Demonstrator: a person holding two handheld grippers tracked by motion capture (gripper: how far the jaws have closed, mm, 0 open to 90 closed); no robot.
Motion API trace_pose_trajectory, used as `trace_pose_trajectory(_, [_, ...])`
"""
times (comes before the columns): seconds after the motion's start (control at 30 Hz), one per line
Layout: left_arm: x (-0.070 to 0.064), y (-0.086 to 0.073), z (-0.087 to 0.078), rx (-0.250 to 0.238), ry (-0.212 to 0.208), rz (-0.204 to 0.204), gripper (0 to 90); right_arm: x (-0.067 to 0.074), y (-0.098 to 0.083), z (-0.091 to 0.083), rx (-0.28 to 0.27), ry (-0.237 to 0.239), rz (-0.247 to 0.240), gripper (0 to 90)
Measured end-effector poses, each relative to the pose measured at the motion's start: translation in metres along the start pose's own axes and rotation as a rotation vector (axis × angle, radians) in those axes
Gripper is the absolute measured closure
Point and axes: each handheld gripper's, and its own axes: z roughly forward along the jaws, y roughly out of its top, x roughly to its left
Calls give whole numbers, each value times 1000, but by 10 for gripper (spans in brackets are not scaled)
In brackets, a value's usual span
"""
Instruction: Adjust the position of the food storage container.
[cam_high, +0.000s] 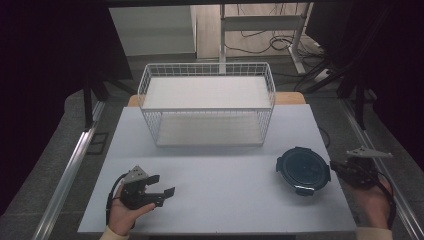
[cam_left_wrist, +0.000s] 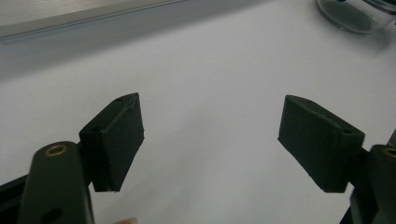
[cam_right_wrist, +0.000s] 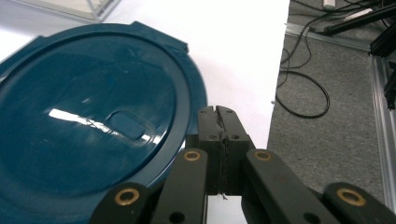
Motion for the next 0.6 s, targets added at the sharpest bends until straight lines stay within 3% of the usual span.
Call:
trace_pose_trajectory(0.13, [1, 0, -1, -3, 9, -4, 215, -6, 11, 16, 28, -9, 4, 896])
trace_pose_trajectory(0.33, [3, -1, 1, 5, 14, -8, 215, -4, 13, 40, 119, -50, -39, 899])
trace_pose_trajectory(0.6, [-1, -1, 4, 12, 15, 5, 215, -2, 10, 40, 129, -23, -28, 900])
